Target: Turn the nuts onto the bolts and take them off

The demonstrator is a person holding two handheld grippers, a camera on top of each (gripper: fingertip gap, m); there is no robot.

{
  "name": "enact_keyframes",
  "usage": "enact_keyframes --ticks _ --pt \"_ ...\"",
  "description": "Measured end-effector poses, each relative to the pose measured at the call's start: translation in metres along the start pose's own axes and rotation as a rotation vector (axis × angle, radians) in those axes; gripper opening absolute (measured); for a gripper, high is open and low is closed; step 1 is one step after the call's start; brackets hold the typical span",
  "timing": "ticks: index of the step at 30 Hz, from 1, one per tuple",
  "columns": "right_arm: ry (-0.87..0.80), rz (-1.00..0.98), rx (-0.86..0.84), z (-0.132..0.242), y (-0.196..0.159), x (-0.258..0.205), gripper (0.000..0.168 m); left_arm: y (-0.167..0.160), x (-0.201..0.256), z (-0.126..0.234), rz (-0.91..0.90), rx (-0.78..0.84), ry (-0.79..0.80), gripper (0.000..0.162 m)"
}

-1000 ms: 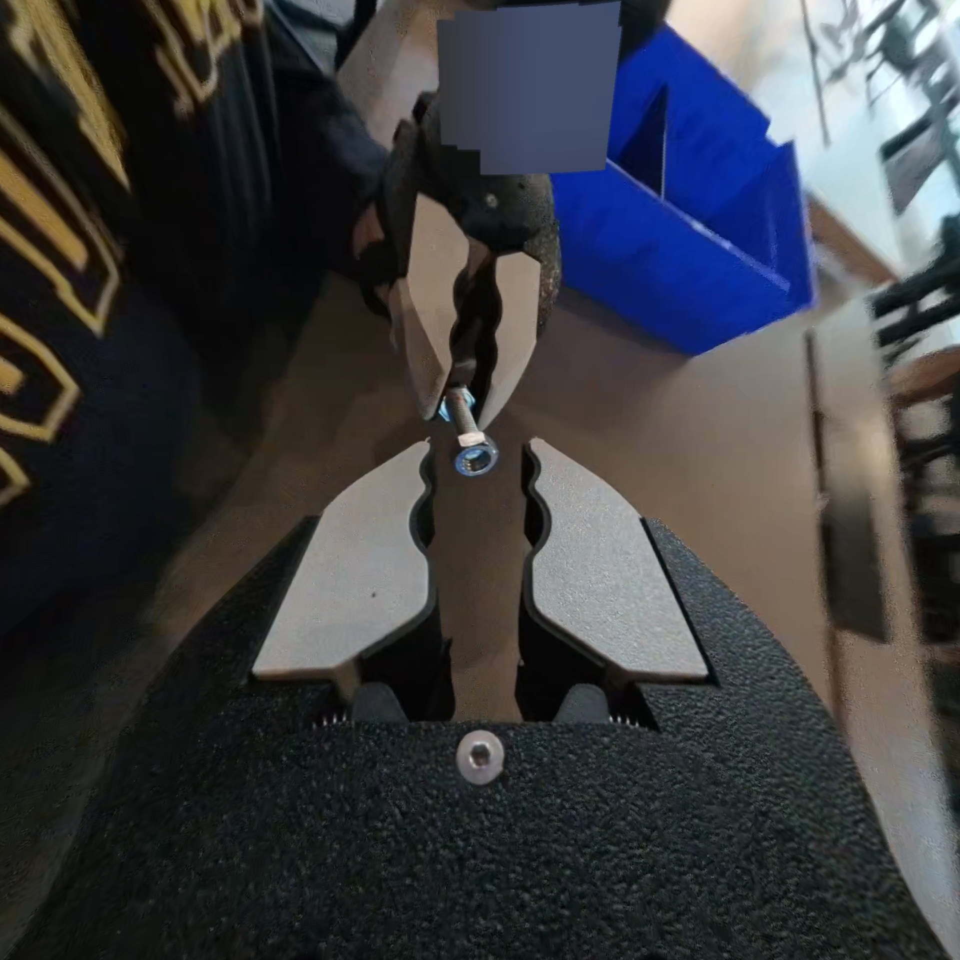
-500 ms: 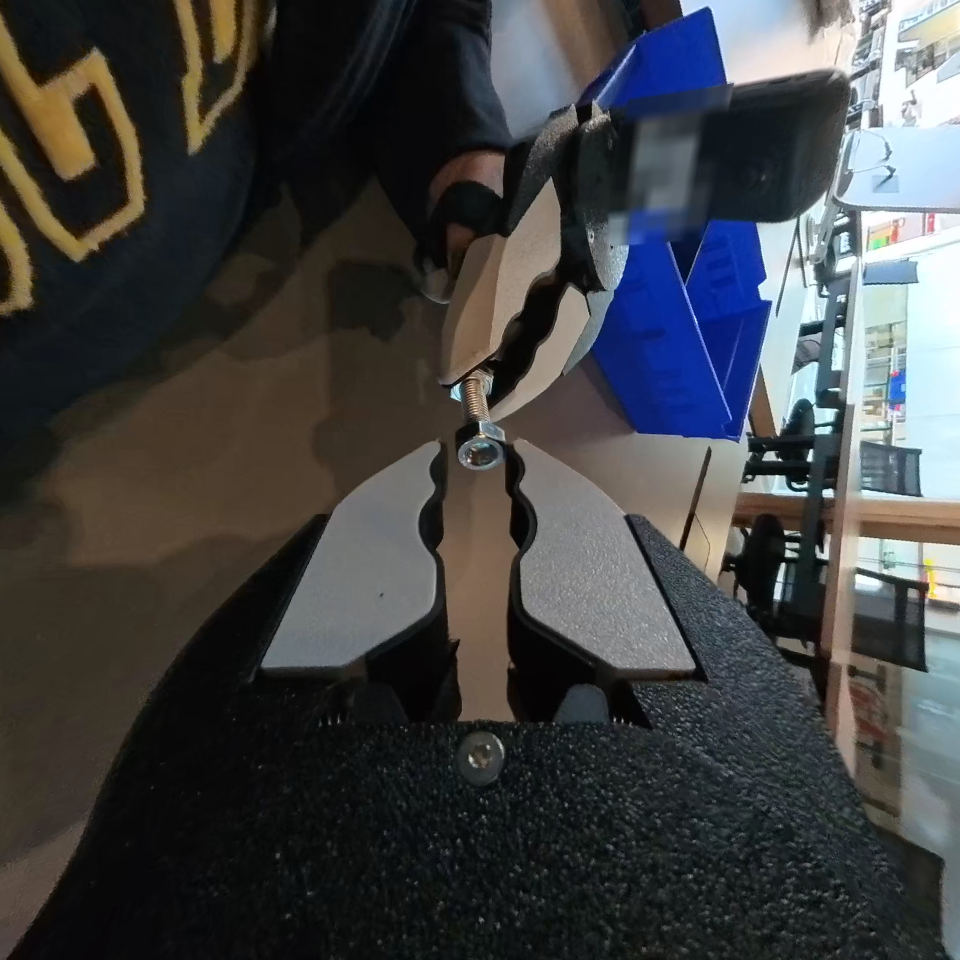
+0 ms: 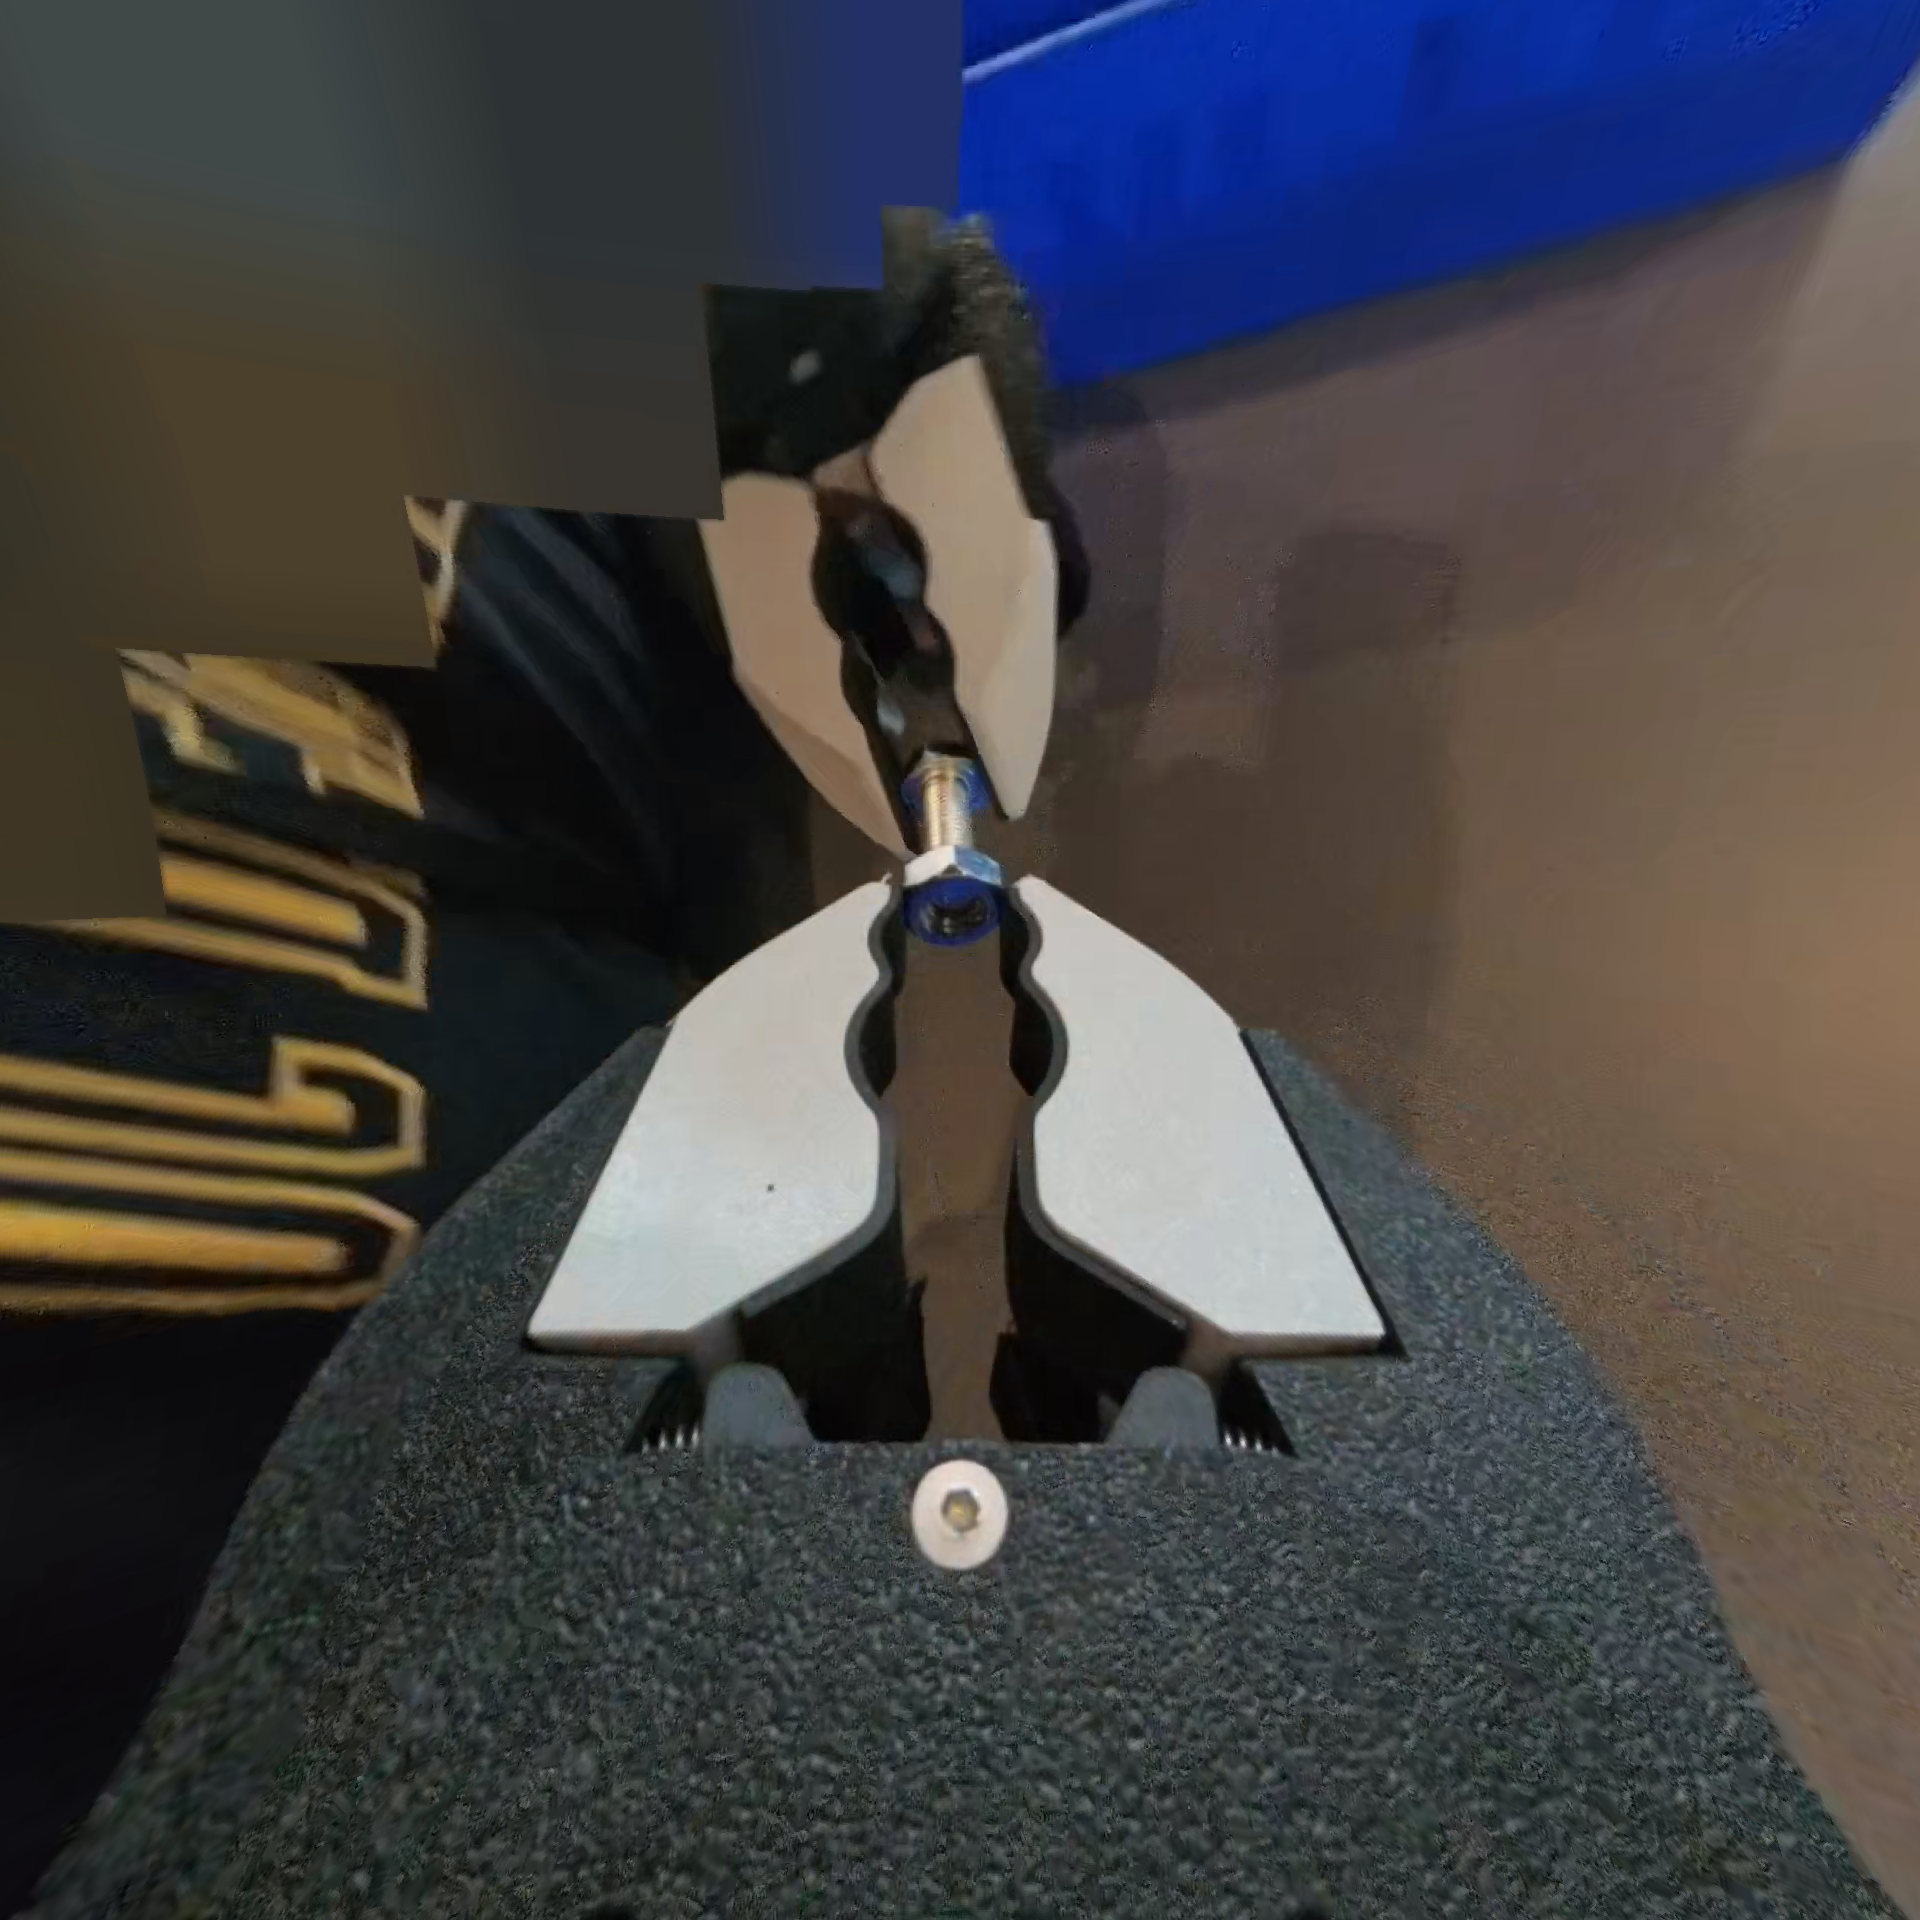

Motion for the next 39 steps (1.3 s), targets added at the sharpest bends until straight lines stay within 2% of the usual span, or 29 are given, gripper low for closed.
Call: enact_keyframes --ticks 4,7,9,10,13,18,20,27,35,39 --pt "0.007 -0.531 0.045 -0.002 -0.001 0.004 0.017 -0.003 -0.003 0.001 -0.108 -0.044 0.051 0.017" --pt "0.014 -0.618 0.067 -0.002 -0.005 0.007 0.017 -0.006 -0.004 -0.001 -0.134 -0.076 0.066 0.017" --pt "-0.008 -0.533 0.084 -0.001 -0.002 0.008 0.021 -0.005 -0.005 -0.001 -0.103 -0.060 0.069 0.017" --pt "-0.027 -0.459 0.085 0.001 0.000 0.010 0.031 -0.004 -0.007 0.000 -0.081 -0.050 0.073 0.017" --pt "-0.089 -0.144 0.069 0.008 0.005 0.016 0.042 -0.001 -0.011 0.003 -0.006 -0.008 0.080 0.017" --pt "-0.060 0.519 0.121 0.009 0.022 -0.009 0.041 -0.001 -0.012 0.004 0.068 0.005 0.067 0.017" --pt "-0.038 0.671 0.087 0.005 0.020 -0.018 0.041 -0.003 -0.010 0.003 0.071 -0.003 0.055 0.017" --pt "0.038 0.614 0.042 -0.005 0.009 -0.019 0.038 -0.003 -0.006 0.001 0.074 -0.001 0.029 0.017" --pt "0.005 0.540 -0.027 -0.008 -0.003 -0.004 0.045 0.001 -0.002 0.001 0.056 0.021 0.003 0.017" --pt "0.008 0.467 -0.125 -0.003 -0.016 0.003 0.045 -0.001 -0.001 0.000 0.068 0.013 -0.003 0.017"
Point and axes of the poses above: each gripper's, where its closed fingertips meet, z back along the fingers, y out of its top, x = y × z across the jaws, the point moved 2 cm from there along z, back along the fingers, and after that the axes turned 15 degrees about x, right-handed, at the moved point
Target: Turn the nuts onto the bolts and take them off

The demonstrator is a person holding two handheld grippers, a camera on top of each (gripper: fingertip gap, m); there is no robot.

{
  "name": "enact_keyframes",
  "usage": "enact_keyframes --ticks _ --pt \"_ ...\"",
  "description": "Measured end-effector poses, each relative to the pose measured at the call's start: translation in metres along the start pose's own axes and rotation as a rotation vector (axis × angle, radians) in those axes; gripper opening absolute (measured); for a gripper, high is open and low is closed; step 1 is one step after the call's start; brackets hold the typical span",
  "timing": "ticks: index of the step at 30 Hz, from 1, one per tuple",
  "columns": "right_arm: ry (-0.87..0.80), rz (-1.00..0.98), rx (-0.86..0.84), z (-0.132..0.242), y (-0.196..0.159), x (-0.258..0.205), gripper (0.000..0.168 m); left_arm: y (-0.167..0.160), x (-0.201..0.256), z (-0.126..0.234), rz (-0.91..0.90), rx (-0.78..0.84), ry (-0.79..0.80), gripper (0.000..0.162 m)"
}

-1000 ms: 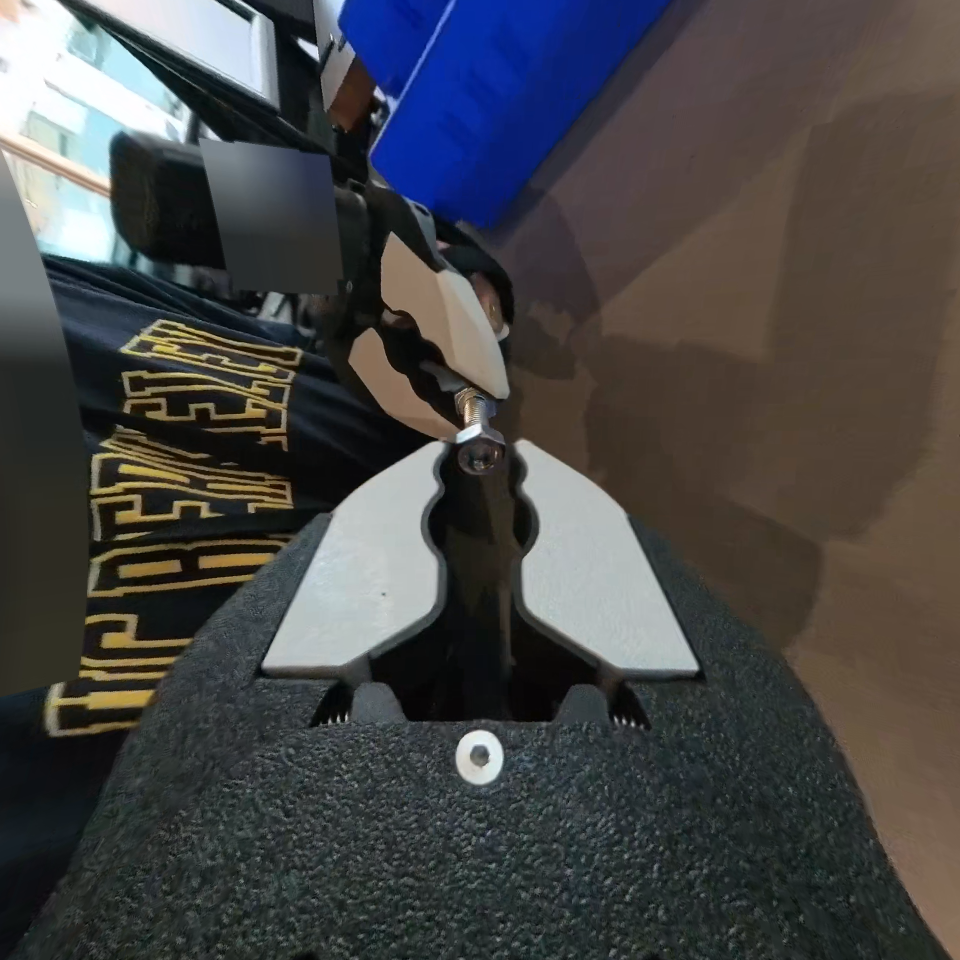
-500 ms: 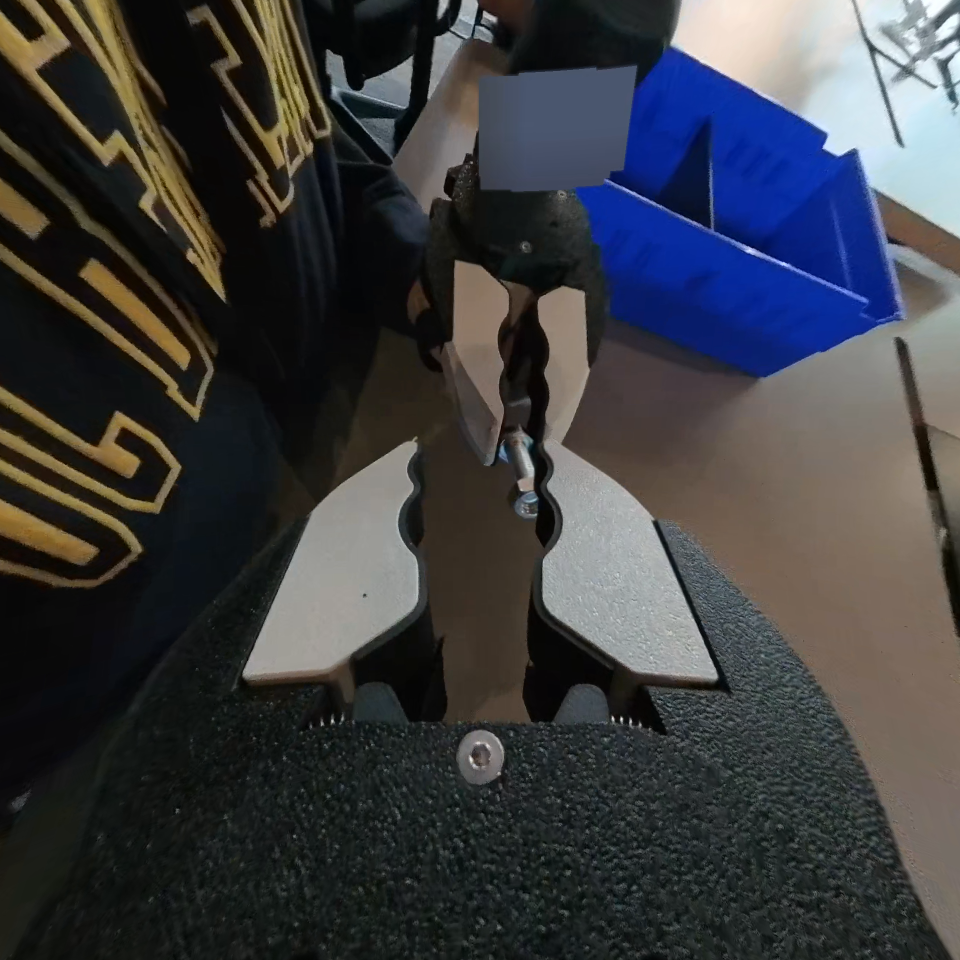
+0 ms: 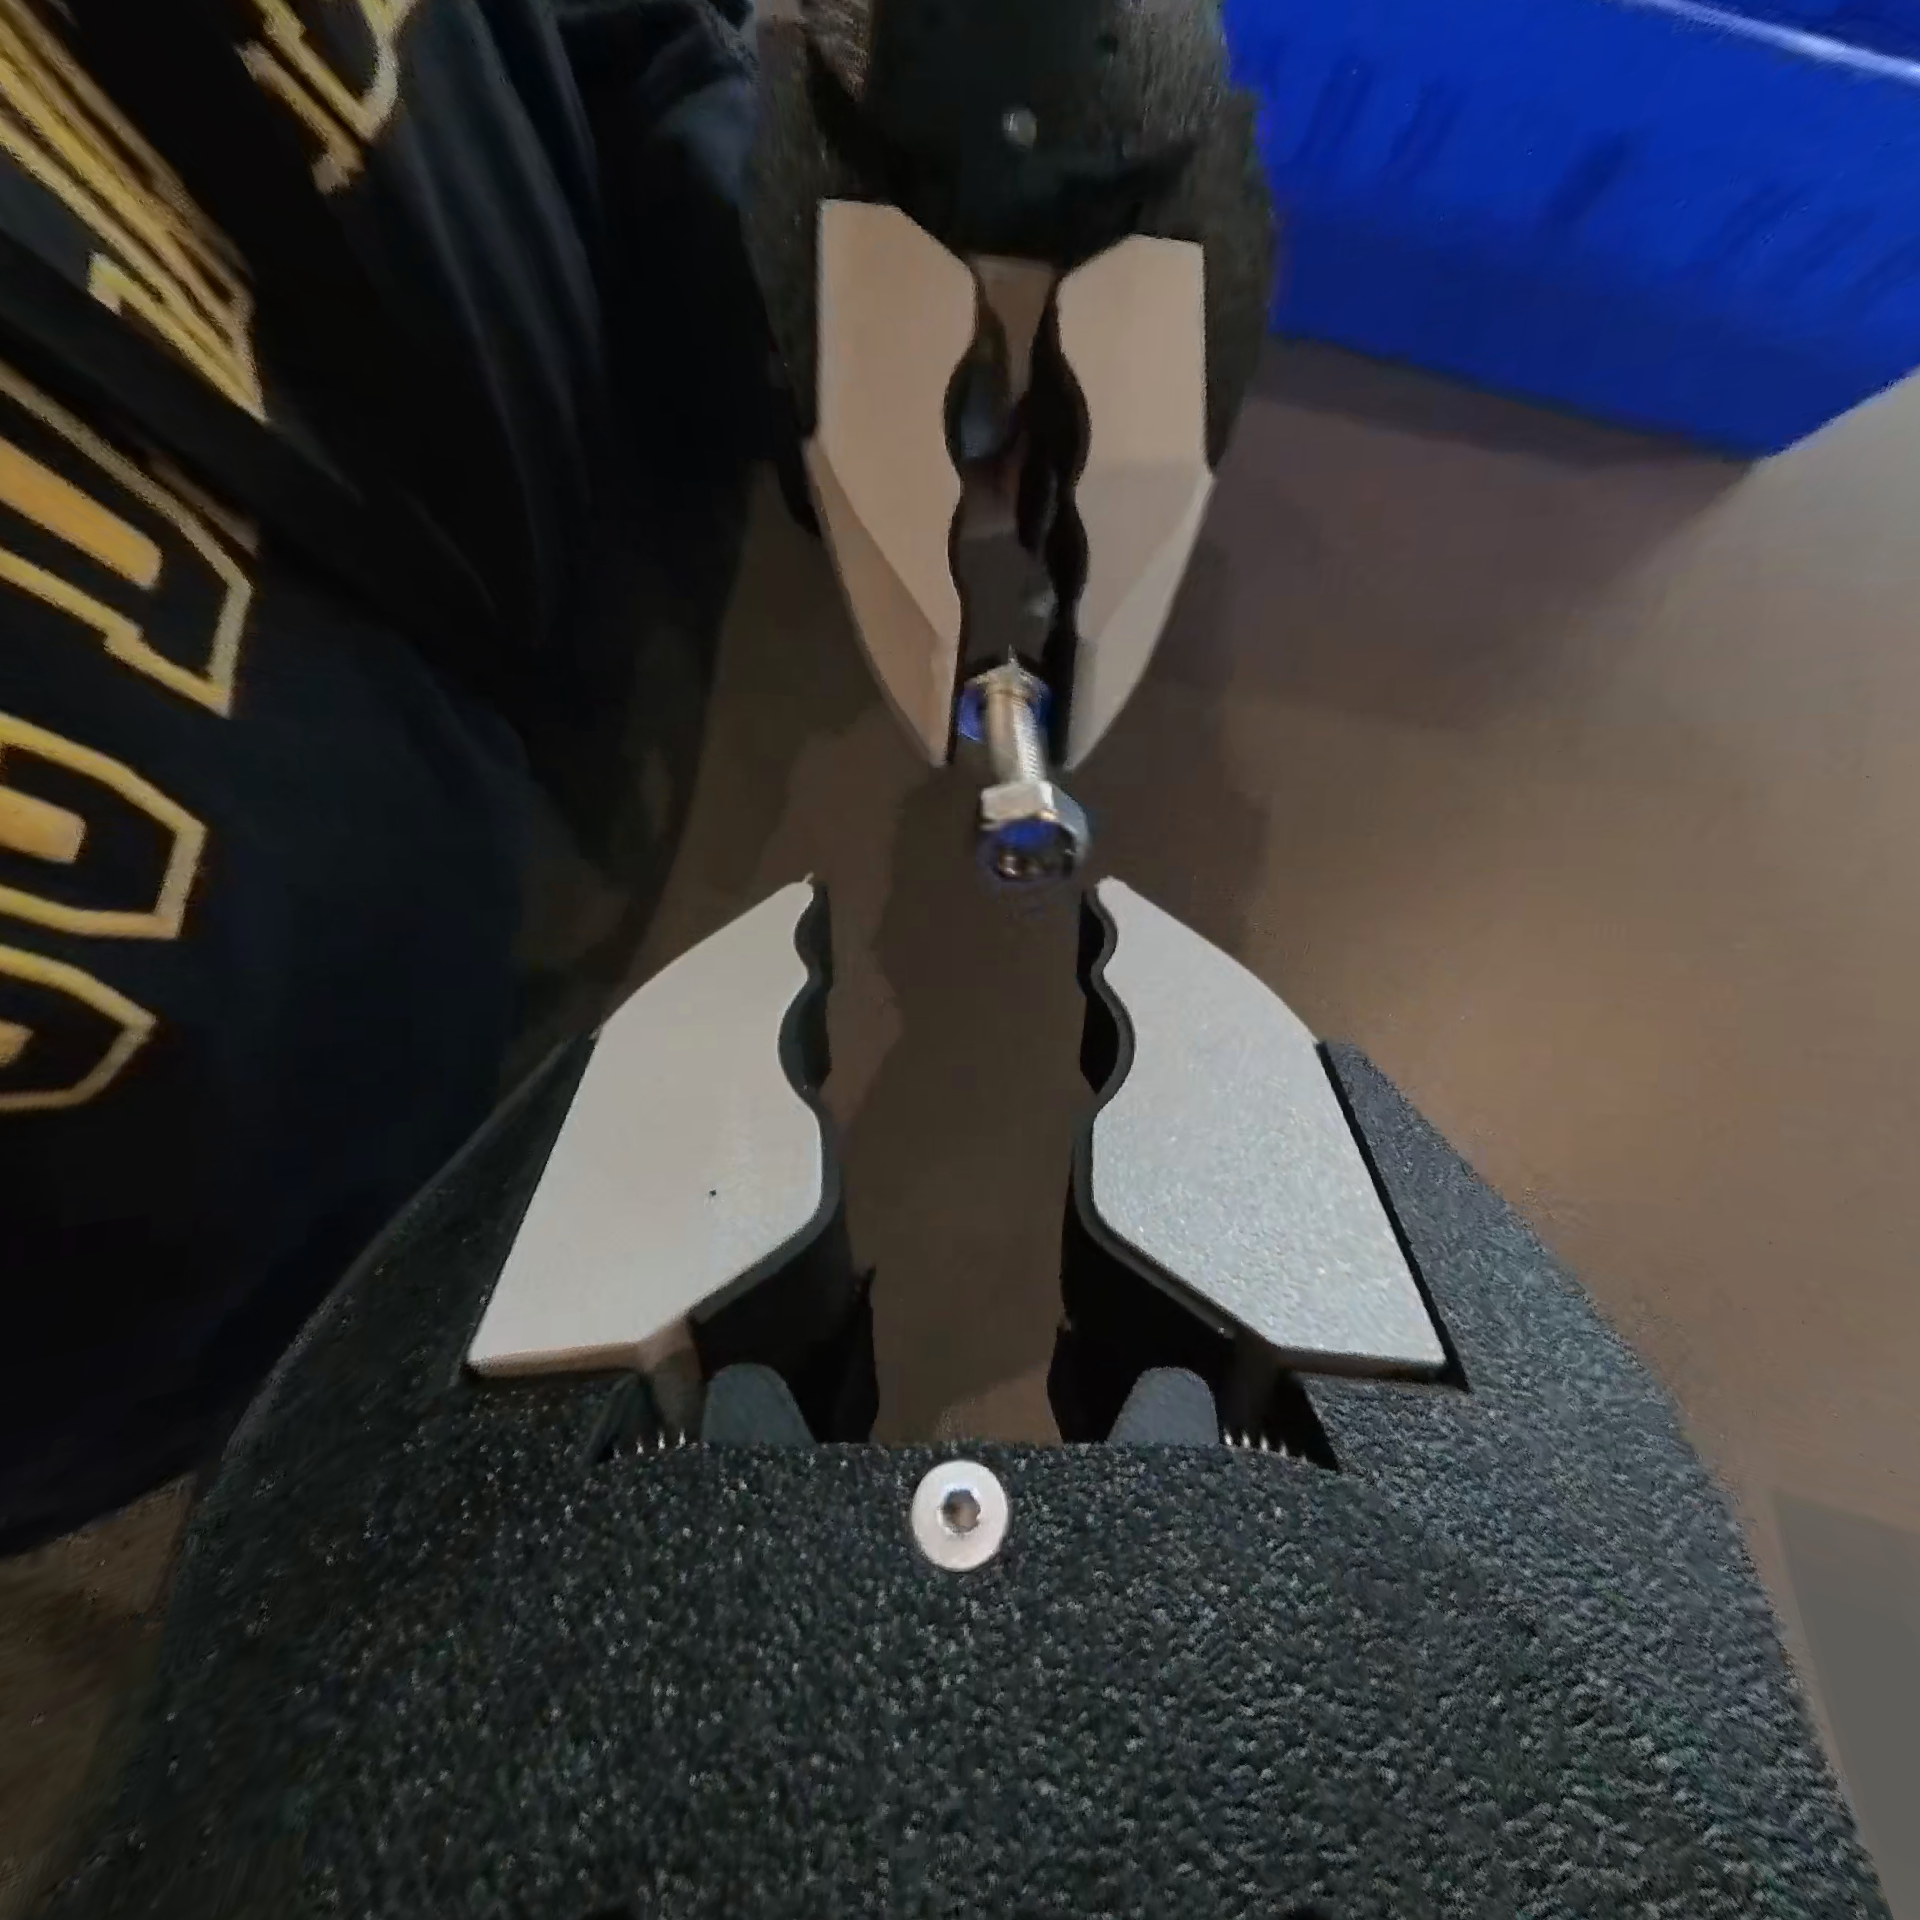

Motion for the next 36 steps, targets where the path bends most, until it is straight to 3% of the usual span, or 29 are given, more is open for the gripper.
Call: enact_keyframes --ticks 5,8,16,27,32,36 --pt "0.012 0.158 0.168 0.005 0.029 -0.007 0.046 -0.002 0.000 0.000 0.022 -0.007 -0.004 0.017" --pt "0.042 0.251 0.122 -0.002 0.026 -0.016 0.048 -0.002 0.000 0.000 0.021 -0.005 -0.010 0.017" --pt "0.043 0.136 0.086 -0.007 0.009 -0.011 0.045 -0.002 0.001 0.000 -0.009 -0.012 -0.005 0.017" --pt "-0.033 0.280 0.210 0.001 0.025 -0.006 0.046 0.015 0.000 0.004 0.079 0.119 -0.028 0.017" --pt "-0.074 0.217 0.092 0.001 0.008 0.006 0.051 0.021 0.000 0.006 0.102 0.169 -0.041 0.017" --pt "-0.059 0.287 0.266 0.005 0.036 -0.003 0.051 0.022 0.000 0.007 0.111 0.178 -0.045 0.017"
Point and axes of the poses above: each gripper's, where its closed fingertips meet, z back along the fingers, y out of its top, x = y × z across the jaws, the point moved 2 cm from there along z, back along the fingers, and after that the axes turned 15 degrees about x, right-handed, at the moved point
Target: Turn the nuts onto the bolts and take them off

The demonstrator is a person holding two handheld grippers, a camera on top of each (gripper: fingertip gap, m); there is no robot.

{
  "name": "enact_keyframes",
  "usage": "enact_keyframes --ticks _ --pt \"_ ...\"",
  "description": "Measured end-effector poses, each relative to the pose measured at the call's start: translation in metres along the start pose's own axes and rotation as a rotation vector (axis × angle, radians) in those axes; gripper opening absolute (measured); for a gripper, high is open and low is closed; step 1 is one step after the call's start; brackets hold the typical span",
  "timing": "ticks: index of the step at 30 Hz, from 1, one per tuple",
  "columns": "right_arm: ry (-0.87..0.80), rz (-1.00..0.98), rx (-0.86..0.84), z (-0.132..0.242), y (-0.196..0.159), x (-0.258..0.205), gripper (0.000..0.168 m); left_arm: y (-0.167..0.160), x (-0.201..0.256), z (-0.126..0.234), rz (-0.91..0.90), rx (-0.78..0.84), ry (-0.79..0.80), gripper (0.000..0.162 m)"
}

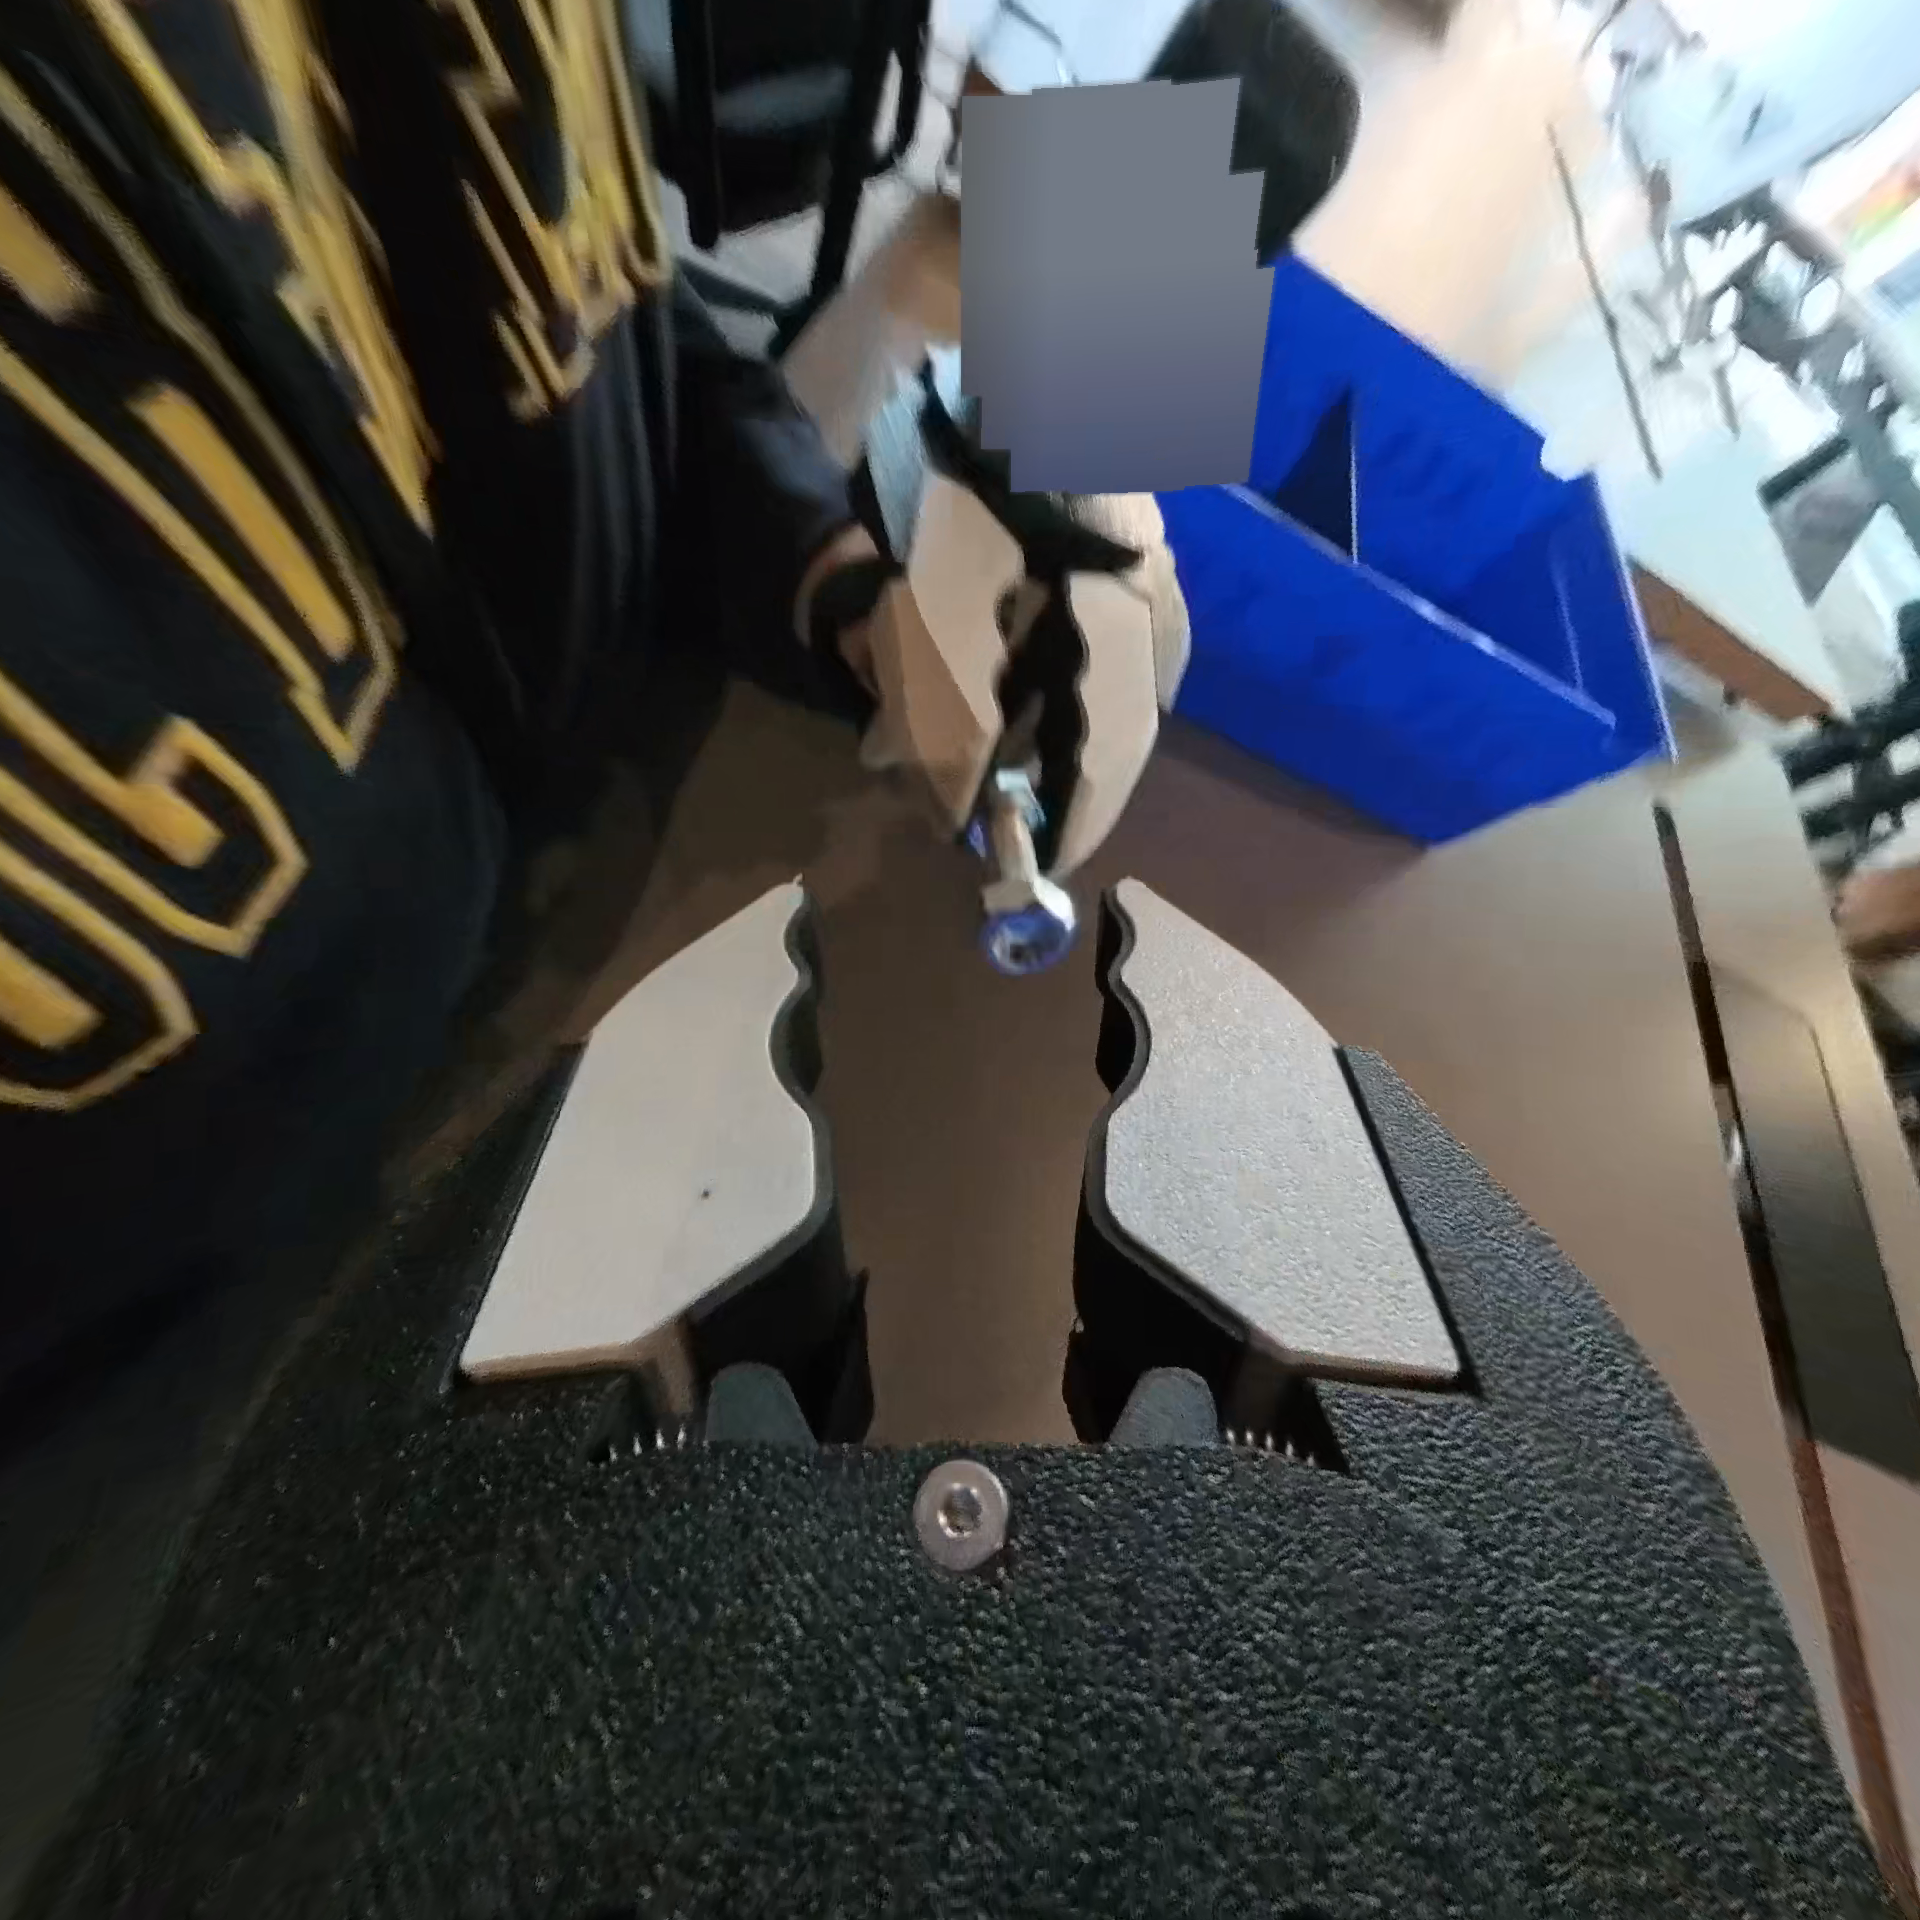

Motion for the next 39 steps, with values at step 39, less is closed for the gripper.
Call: enact_keyframes --ticks 39 --pt "0.013 0.124 -0.036 -0.011 0.006 -0.005 0.043 0.001 0.003 -0.001 -0.010 0.003 -0.011 0.017"
Point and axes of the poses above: each gripper's, where its closed fingertips meet, z back along the fingers, y out of its top, x = y × z across the jaws, the point moved 2 cm from there along z, back along the fingers, and after that the axes turned 15 degrees about x, right-handed, at the moved point
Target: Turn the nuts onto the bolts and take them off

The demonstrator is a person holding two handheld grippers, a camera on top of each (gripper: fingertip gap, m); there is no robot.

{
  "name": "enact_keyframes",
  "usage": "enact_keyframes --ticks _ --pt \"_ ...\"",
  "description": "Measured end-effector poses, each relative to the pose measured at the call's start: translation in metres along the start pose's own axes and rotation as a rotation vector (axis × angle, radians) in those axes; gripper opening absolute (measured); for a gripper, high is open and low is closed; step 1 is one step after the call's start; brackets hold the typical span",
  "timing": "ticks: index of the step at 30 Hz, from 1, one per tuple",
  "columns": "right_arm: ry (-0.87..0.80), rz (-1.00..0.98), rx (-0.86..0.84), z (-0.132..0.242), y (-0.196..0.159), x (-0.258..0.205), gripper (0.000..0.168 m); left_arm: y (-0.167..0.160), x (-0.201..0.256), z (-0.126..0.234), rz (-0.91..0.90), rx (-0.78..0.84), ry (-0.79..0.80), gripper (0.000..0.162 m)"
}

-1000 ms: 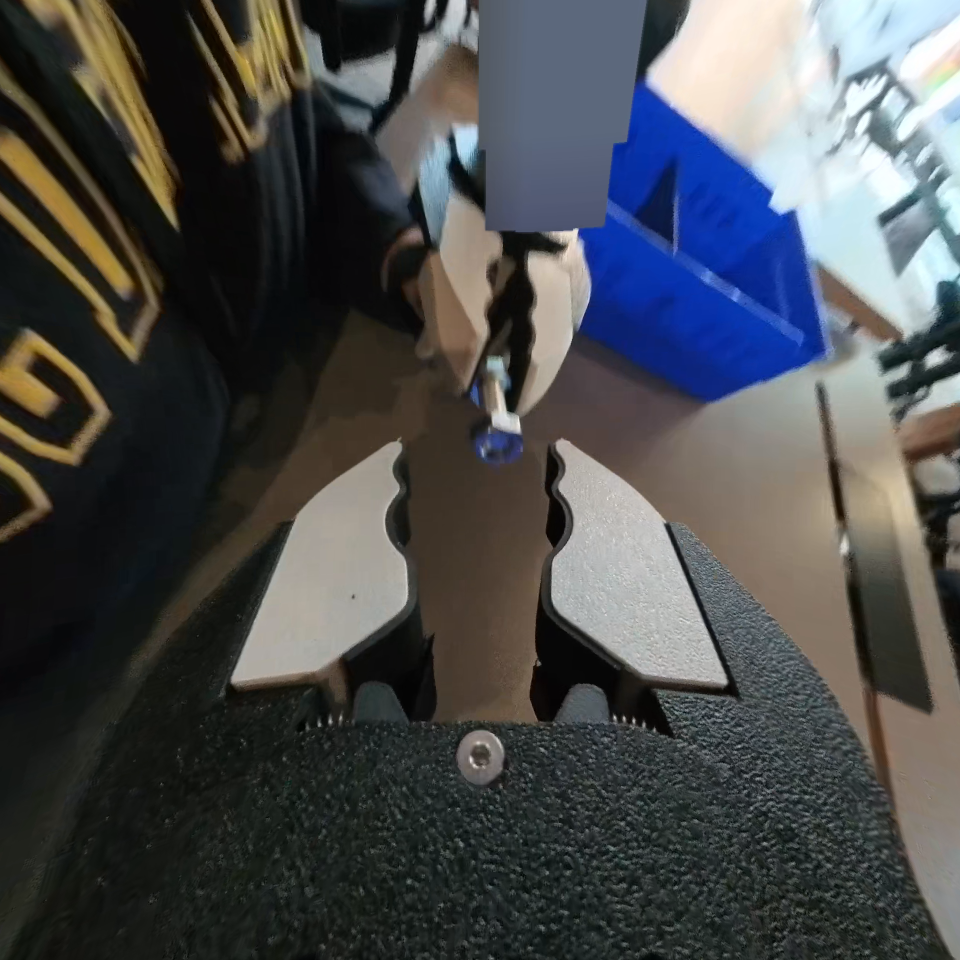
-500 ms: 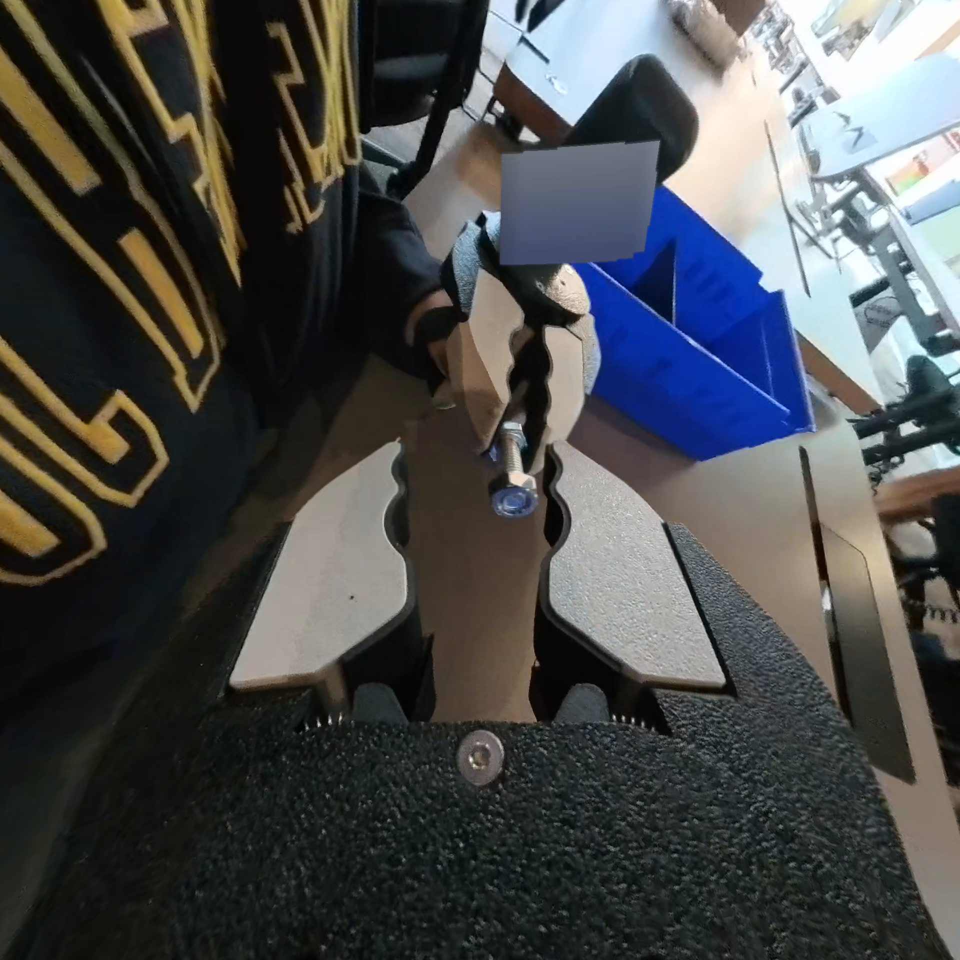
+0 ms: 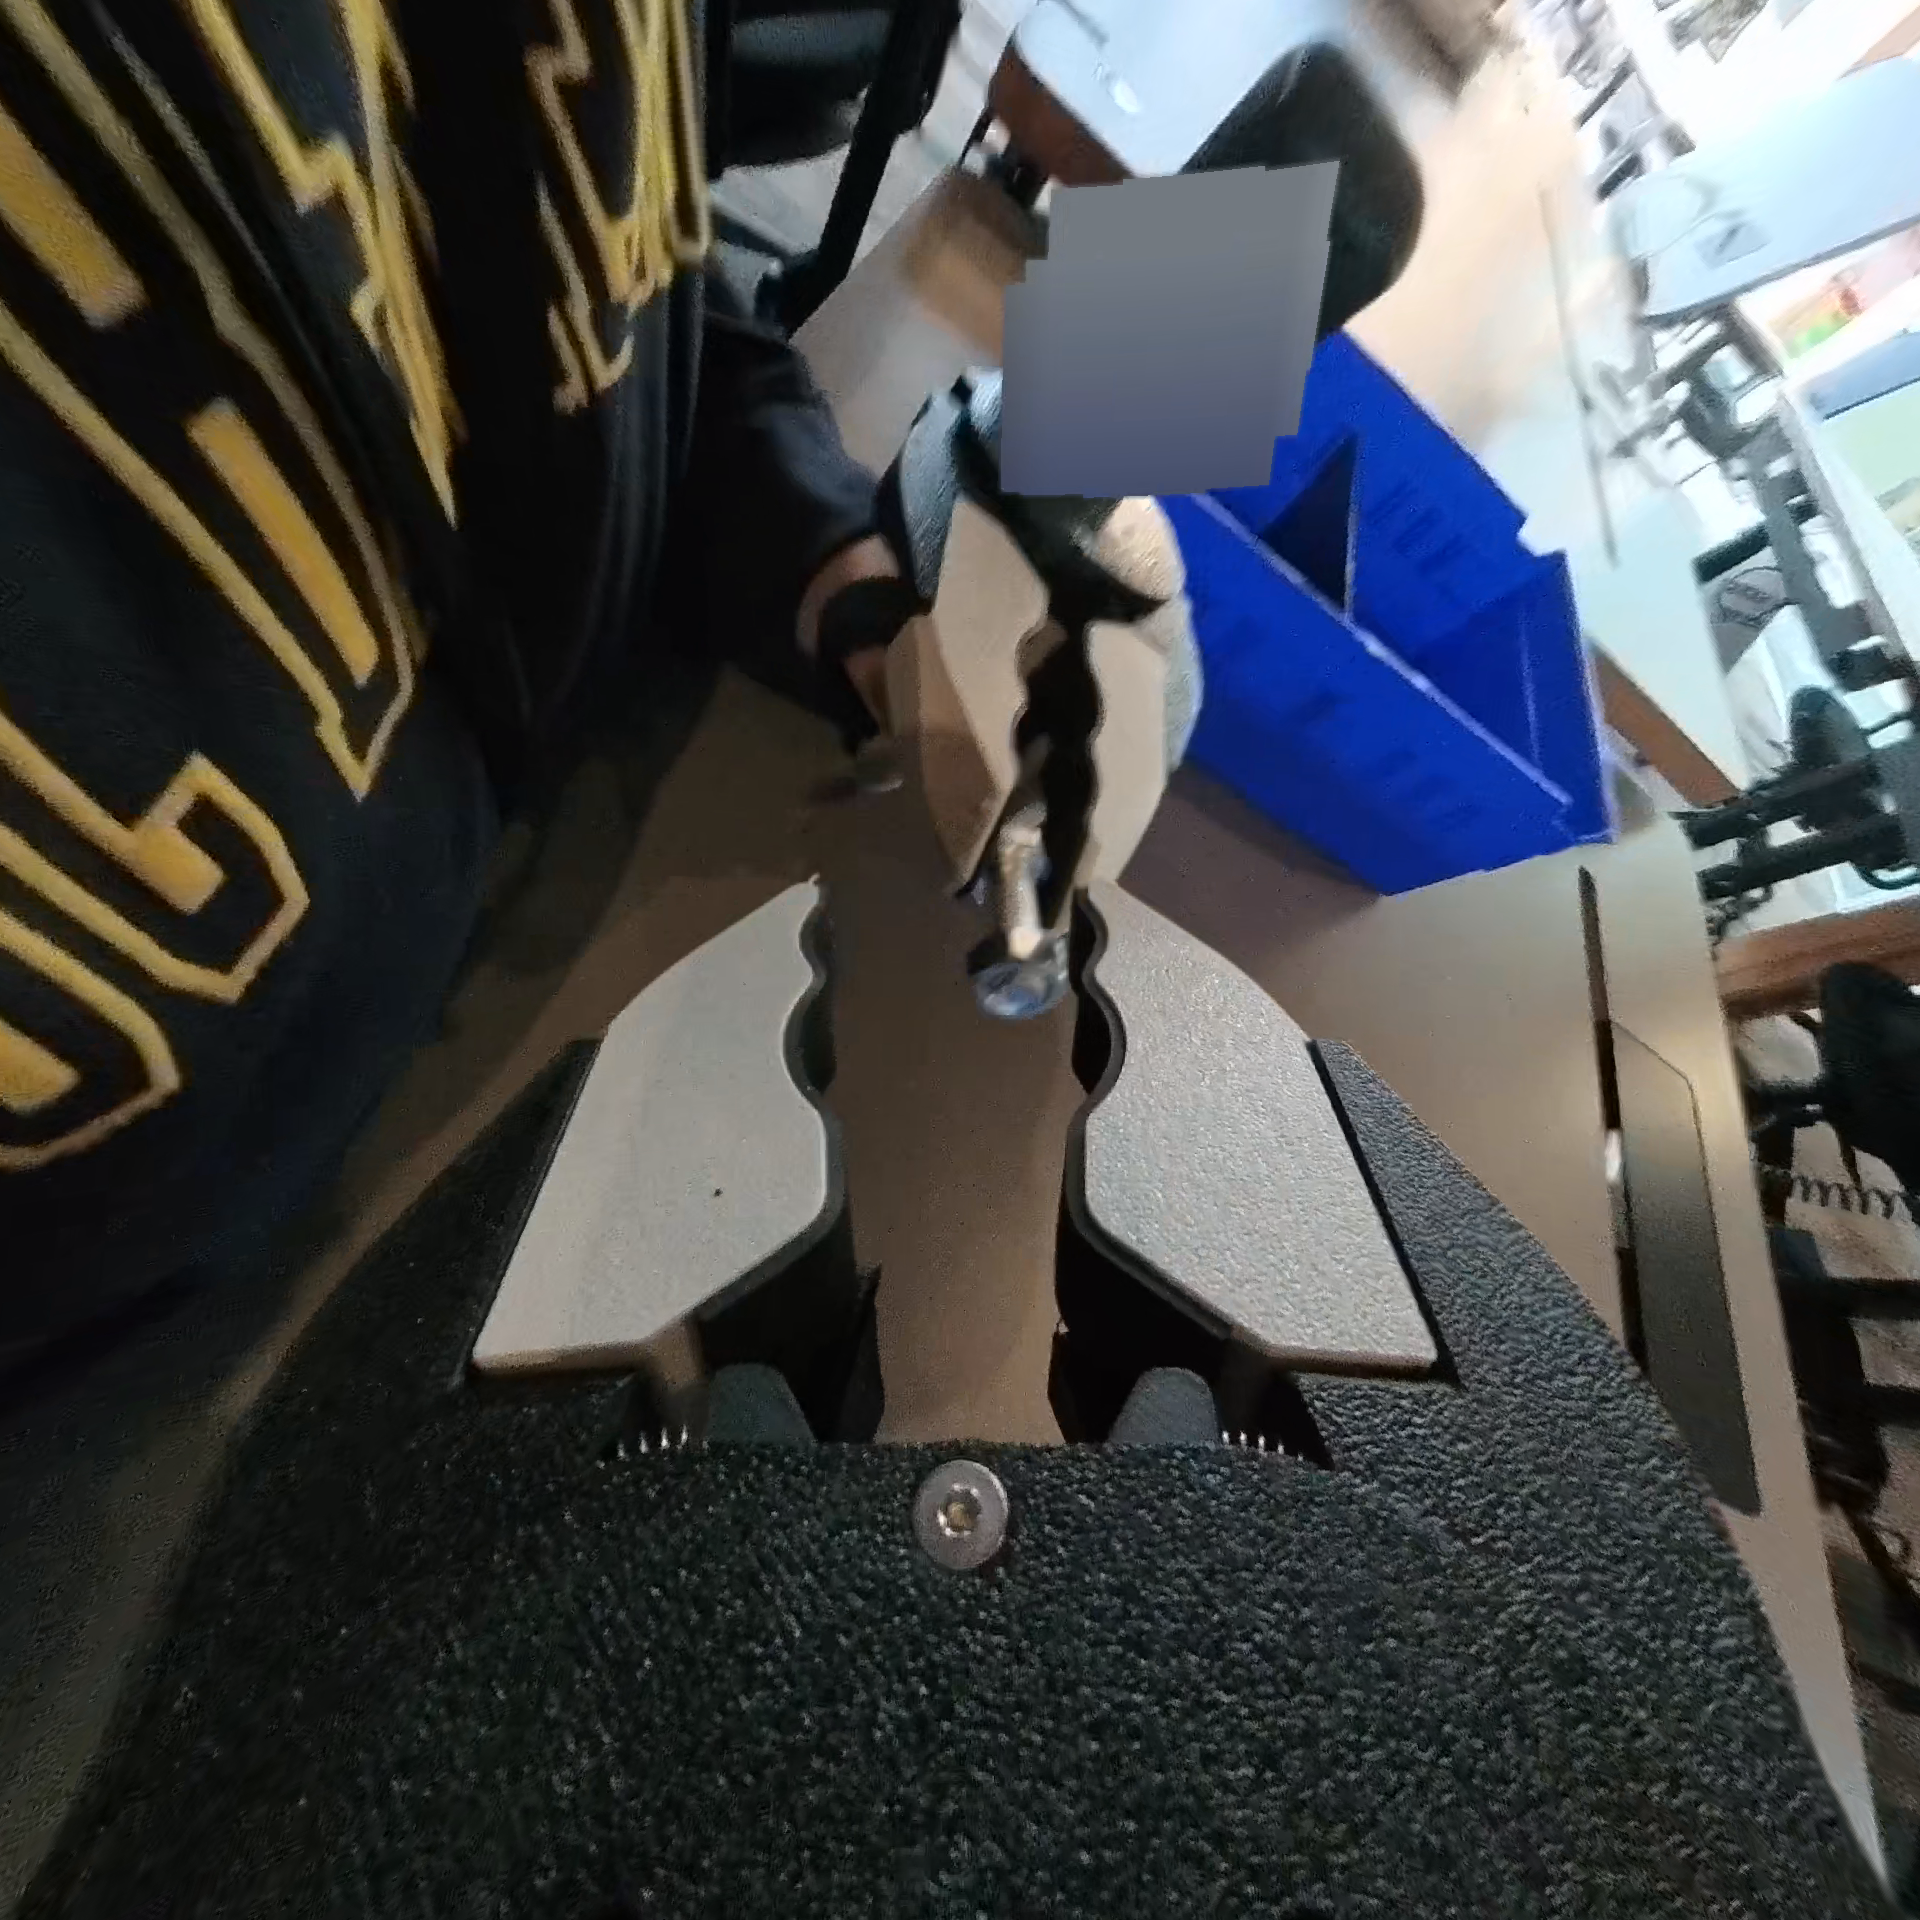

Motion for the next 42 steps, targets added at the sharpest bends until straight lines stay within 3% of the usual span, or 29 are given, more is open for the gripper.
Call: enact_keyframes --ticks 5,12,15,19,24,30,32,35,36,42 --pt "0.047 -0.136 -0.216 0.009 -0.053 -0.009 0.052 0.000 0.002 -0.001 -0.012 0.001 -0.011 0.017" --pt "-0.006 -0.007 0.018 0.004 0.007 0.002 0.047 -0.001 0.001 -0.001 0.006 -0.006 -0.009 0.017" --pt "0.034 0.016 -0.036 -0.002 -0.005 -0.007 0.049 0.001 0.002 0.000 0.004 0.007 -0.012 0.017" --pt "0.055 -0.126 -0.250 0.010 -0.056 -0.009 0.050 -0.001 0.004 -0.002 0.002 -0.001 -0.021 0.017" --pt "-0.016 -0.038 -0.120 0.009 -0.027 0.004 0.048 0.001 0.000 0.000 0.021 0.010 -0.009 0.017" --pt "0.010 0.044 -0.007 -0.002 0.001 -0.003 0.045 -0.001 0.001 -0.001 0.017 -0.003 -0.012 0.017" --pt "0.020 0.036 -0.045 -0.002 -0.008 -0.006 0.044 -0.001 0.001 0.000 0.016 -0.005 -0.011 0.017" --pt "-0.001 -0.047 -0.278 0.006 -0.046 0.000 0.050 -0.002 0.004 -0.002 0.010 -0.007 -0.025 0.017" --pt "-0.019 -0.043 -0.262 0.006 -0.046 0.001 0.050 -0.003 0.003 -0.001 0.017 -0.012 -0.019 0.017" --pt "-0.072 0.034 -0.080 0.000 -0.014 0.006 0.026 -0.002 0.002 -0.001 0.024 -0.007 -0.018 0.017"
Point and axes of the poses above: each gripper's, where its closed fingertips meet, z back along the fingers, y out of its top, x = y × z across the jaws, the point moved 2 cm from there along z, back along the fingers, and after that the axes turned 15 degrees about x, right-handed, at the moved point
